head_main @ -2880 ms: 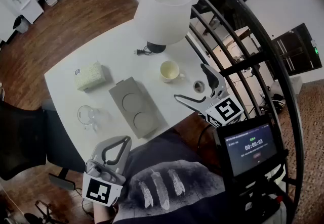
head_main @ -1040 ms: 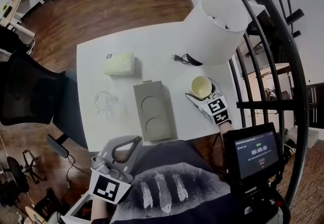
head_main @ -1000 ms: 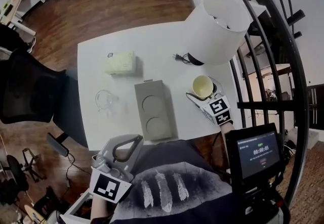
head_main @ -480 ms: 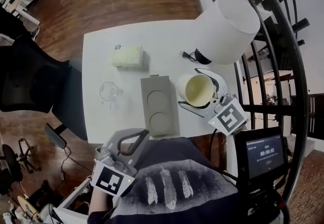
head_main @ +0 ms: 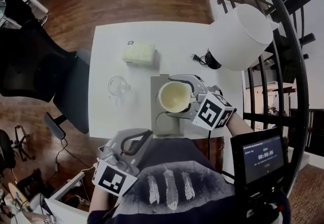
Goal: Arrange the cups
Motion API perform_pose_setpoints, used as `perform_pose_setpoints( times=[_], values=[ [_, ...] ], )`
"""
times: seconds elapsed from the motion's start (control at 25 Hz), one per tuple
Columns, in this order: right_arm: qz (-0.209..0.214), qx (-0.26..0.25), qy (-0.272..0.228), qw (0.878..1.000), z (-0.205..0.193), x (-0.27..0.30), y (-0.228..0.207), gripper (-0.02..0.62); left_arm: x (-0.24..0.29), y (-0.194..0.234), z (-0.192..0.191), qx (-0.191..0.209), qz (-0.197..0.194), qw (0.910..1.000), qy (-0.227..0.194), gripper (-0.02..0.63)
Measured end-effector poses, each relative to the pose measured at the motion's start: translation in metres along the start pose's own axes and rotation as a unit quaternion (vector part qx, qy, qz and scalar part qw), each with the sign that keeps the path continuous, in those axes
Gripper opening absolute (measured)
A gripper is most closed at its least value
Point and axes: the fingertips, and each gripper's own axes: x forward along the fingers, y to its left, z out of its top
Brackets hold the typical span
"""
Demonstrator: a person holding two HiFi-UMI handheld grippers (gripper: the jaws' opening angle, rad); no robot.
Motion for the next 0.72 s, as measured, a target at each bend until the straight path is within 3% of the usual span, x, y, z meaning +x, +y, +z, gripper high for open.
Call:
perform_pose_setpoints(
  times=[0.2,0.72],
  values=[
    [0.03,-0.006,0.023,0.999,-0.022,0.033,0.008,0.453,-0.006,0.003,-0.013,-0.01,0.011,0.9999,0.003,0.015],
    [0.056,0.007,0.035,0.998,-0.072,0.075,0.01,0.453,-0.001,0.018,-0.026,-0.027,0.019,0.9993,0.015,0.015]
  ],
)
